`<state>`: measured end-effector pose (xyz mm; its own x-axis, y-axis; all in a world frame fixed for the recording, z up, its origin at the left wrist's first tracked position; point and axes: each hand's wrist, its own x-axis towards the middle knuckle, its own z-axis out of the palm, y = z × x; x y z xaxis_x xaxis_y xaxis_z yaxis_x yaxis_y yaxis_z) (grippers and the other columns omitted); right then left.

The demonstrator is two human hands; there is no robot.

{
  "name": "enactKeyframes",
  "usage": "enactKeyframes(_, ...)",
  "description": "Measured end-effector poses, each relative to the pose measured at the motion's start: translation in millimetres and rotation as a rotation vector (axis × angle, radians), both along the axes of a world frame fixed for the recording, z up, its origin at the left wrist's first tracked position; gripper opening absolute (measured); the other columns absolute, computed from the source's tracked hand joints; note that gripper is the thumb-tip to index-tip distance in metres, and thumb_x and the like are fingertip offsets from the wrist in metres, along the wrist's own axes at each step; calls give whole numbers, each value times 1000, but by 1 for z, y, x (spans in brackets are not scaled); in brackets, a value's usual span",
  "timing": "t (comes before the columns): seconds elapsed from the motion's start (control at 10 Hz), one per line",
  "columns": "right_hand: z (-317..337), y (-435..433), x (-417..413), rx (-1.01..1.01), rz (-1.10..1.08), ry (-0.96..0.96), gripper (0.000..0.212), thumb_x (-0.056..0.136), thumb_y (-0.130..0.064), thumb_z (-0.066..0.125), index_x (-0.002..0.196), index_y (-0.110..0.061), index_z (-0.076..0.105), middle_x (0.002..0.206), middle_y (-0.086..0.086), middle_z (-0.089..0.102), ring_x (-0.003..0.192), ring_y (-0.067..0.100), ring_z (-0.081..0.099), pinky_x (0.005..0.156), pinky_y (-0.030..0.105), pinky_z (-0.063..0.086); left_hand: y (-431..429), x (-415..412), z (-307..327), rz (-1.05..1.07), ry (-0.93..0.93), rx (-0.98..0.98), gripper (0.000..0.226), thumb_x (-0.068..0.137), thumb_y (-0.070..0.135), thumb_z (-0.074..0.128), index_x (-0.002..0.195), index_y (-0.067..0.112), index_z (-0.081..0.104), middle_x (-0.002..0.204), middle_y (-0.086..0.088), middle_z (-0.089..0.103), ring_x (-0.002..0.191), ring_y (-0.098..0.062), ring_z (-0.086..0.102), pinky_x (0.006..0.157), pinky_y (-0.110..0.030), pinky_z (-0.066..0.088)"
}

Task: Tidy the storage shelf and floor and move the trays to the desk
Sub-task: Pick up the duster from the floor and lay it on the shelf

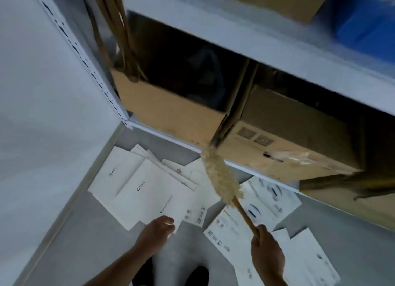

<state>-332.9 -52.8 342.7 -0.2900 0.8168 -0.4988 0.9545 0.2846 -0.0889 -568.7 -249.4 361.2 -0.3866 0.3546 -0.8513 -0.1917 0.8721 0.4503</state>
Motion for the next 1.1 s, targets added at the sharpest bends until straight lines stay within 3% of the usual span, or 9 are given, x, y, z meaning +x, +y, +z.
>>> enactKeyframes(0.2,228,-45,-36,-247,-24,386,56,84,-23,76,85,-73,50,59,-29,62,68,2,65,59,12,45,49,-3,214,9,-194,161,20,79,50,72,92,36,70,89,4,70,76,-9,62,73,-30,54)
enactKeyframes(0.3,277,-64,-83,-15,30,737,78,60,17,73,53,-59,56,46,-48,40,60,-21,52,56,5,36,64,-24,293,185,-289,363,25,88,34,65,108,22,59,92,1,74,78,-13,65,70,-28,40)
enactKeyframes(0.4,342,-69,-134,-84,182,662,48,87,-24,69,61,-61,55,77,-60,48,75,-36,46,85,-6,34,74,-77,347,350,-147,554,13,95,20,57,101,10,62,76,-4,75,70,-17,65,70,-32,41)
enactKeyframes(0.5,397,-66,-177,-190,226,709,11,87,-42,63,89,-54,64,80,-27,68,72,-5,65,73,10,51,90,-138,392,368,-29,714,12,96,10,53,101,1,60,63,-8,69,57,-17,63,60,-31,47)
enactKeyframes(0.6,430,-60,-237,-311,209,810,7,87,-40,64,93,-36,64,75,0,68,61,3,60,62,16,48,122,-197,422,451,-102,815,11,99,12,49,98,6,58,60,-8,66,48,-15,58,47,-26,47)
enactKeyframes(0.8,443,-31,-355,-356,27,920,28,100,-36,50,95,-11,61,61,-7,51,53,6,44,57,31,38,188,-283,438,538,-176,828,14,101,15,45,107,6,54,64,-10,63,46,-16,54,47,-27,47)
enactKeyframes(0.9,437,0,-396,-133,52,858,22,103,-31,43,97,-14,57,69,-2,56,56,11,49,55,31,40,209,-317,427,271,9,711,27,101,29,46,111,8,60,86,-14,71,72,-22,68,67,-36,57)
enactKeyframes(1.0,420,36,-438,84,76,757,21,102,-27,39,110,-13,52,77,5,60,63,23,54,57,38,46,219,-362,387,-265,727,457,33,101,29,38,119,17,64,126,-6,61,115,-28,57,98,-43,47)
enactKeyframes(1.1,403,59,-470,235,134,635,48,101,-26,39,147,-35,29,80,4,61,69,26,57,57,32,41,220,-396,334,-592,1051,260,40,94,45,42,133,42,50,154,-5,32,143,-31,24,114,-50,27)
